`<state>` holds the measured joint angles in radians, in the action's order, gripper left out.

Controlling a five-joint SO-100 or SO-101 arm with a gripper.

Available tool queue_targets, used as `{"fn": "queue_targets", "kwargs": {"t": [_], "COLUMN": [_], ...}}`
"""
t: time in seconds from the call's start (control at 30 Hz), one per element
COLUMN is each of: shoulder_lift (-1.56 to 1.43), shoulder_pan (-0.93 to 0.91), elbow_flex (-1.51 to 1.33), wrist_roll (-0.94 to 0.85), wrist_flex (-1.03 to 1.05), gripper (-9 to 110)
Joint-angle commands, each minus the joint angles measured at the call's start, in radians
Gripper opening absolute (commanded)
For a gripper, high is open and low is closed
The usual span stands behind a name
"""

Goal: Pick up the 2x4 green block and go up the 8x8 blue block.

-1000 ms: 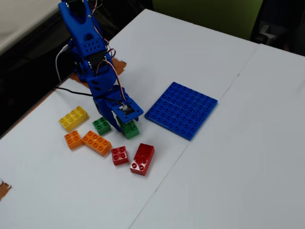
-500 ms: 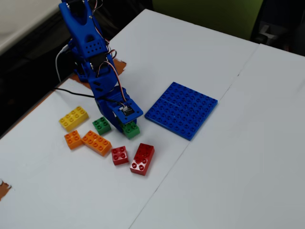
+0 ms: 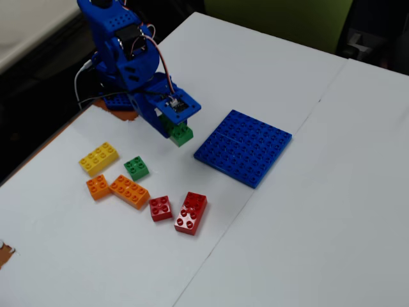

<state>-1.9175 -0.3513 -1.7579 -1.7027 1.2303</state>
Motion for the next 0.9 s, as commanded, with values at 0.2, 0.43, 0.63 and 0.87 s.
{"fn": "queue_targets", "kwargs": {"t": [0.2,0.43,0.63,0.87], "shoulder_lift": [0.316,0.451,0.537,0.615], "shoulder_pan": [0.219,0.268,0.308,0.334], "elbow_flex": [0.663,0.699,0.755,0.923], "wrist_roll": [0.06,0.055,0.067,0.1], "wrist_flex": [0.293,0.126,0.118,0.11], "gripper": [0,0,0,0]}}
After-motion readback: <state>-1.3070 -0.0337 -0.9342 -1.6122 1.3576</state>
